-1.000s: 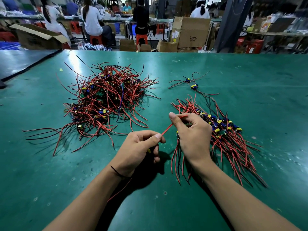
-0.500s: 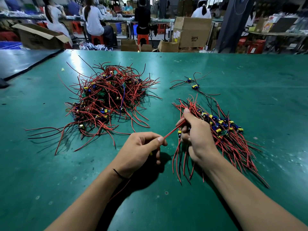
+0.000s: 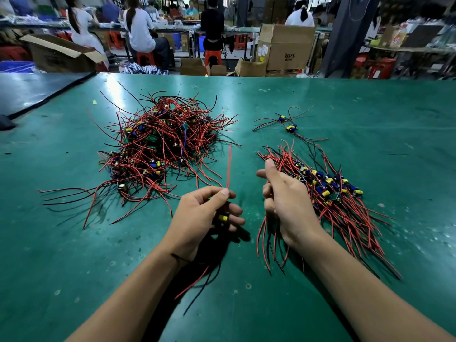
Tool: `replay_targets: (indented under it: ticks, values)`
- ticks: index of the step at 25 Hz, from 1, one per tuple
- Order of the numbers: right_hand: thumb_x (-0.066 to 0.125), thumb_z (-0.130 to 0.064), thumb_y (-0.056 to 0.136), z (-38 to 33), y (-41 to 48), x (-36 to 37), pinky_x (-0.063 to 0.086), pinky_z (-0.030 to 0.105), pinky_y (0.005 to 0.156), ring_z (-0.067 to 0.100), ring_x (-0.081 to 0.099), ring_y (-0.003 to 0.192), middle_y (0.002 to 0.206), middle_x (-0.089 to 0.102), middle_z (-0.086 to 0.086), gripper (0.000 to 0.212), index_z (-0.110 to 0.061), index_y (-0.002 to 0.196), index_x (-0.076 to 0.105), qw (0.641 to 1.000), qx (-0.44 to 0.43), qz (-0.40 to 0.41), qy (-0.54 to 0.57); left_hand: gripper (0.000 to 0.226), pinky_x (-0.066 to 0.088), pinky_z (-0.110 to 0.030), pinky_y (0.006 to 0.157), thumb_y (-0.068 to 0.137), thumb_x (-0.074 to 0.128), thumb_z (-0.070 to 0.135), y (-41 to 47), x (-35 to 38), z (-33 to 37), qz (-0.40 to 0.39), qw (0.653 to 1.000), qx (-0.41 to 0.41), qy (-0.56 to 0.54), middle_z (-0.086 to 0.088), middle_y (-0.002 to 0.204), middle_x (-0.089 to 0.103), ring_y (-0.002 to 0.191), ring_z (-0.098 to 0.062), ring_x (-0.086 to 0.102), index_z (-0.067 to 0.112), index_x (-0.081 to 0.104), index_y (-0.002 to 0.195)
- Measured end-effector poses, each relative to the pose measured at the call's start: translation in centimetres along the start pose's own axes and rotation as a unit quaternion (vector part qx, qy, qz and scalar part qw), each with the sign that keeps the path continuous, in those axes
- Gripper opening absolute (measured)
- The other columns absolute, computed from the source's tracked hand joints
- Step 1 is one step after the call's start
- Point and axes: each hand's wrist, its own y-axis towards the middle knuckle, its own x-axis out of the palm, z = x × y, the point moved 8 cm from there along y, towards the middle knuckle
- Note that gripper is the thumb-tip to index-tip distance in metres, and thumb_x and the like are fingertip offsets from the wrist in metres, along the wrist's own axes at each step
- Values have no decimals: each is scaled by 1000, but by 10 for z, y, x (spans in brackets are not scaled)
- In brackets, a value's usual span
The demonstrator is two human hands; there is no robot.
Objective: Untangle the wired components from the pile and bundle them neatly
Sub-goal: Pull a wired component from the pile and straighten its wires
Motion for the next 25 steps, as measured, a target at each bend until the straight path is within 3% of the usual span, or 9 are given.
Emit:
replay_targets:
  ticks: [4, 6, 8, 12, 16, 19, 21, 23, 25]
  values:
    - [66, -23, 94, -16, -12, 11, 40, 22, 61, 3, 48, 57, 71, 60, -9, 7, -21, 97, 73, 951, -157, -18, -267, 13, 59, -31, 54, 99, 50, 13, 3, -11, 11, 52, 995, 32, -73, -15, 74, 72, 64, -28, 72, 3, 57, 95]
    - [72, -18, 88, -17, -25, 29, 39, 22, 67, 0, 48, 65, 82, 59, -9, 16, -23, 103, 68, 905, -222, -88, -351, 11, 59, -31, 56, 100, 49, 14, 3, -15, 15, 74, 988, 44, -126, -15, 77, 72, 69, -28, 73, 5, 54, 95]
    - [77, -31, 82, -13, -37, 42, 38, 23, 69, 2, 46, 70, 88, 54, -14, 29, -26, 105, 60, 858, -258, -132, -423, 12, 59, -31, 57, 101, 47, 16, 3, -18, 16, 91, 982, 46, -160, -15, 82, 73, 74, -28, 73, 7, 51, 94]
    - [69, -63, 80, -22, -48, 44, 35, 28, 64, 9, 46, 70, 82, 48, -16, 43, -24, 91, 53, 810, -344, -63, -470, 12, 59, -32, 61, 102, 44, 18, 3, -16, 17, 94, 969, 35, -224, -17, 92, 73, 84, -30, 73, 11, 45, 93]
    - [63, -36, 97, -30, -44, 36, 38, 21, 60, 2, 46, 62, 71, 55, -11, 20, -22, 83, 64, 890, -345, -48, -296, 12, 60, -34, 65, 98, 52, 20, 0, -15, 20, 87, 969, 52, -223, -16, 94, 73, 79, -28, 73, 14, 52, 88]
    - [58, -31, 101, -16, -24, 30, 34, 18, 47, 5, 43, 52, 63, 55, -8, 28, -22, 76, 66, 983, -153, -83, -61, 15, 61, -35, 72, 85, 64, 27, -2, -14, 21, 59, 980, 58, -179, -14, 93, 74, 79, -26, 73, 13, 62, 91]
    - [57, -27, 100, -8, -16, 28, 27, 16, 41, 5, 41, 47, 63, 52, -2, 32, -19, 71, 66, 992, -29, -86, 92, 27, 59, -29, 64, 75, 72, 26, -4, -10, 19, 39, 992, 69, -100, -14, 90, 74, 71, -23, 71, 11, 66, 96]
    - [59, -32, 96, -6, -14, 27, 20, 19, 46, 5, 36, 43, 63, 50, -2, 31, -19, 68, 66, 985, 38, -107, 132, 27, 56, -25, 59, 75, 75, 18, -6, -2, 16, 17, 997, 81, 8, -13, 84, 73, 64, -21, 68, 9, 68, 99]
    - [62, -36, 88, -5, -18, 33, 15, 24, 50, 4, 31, 39, 60, 46, -4, 26, -17, 71, 62, 971, 88, -171, 142, 16, 53, -25, 55, 83, 70, 15, -5, 0, 9, 20, 998, 57, 20, -13, 76, 70, 57, -19, 64, 9, 69, 98]
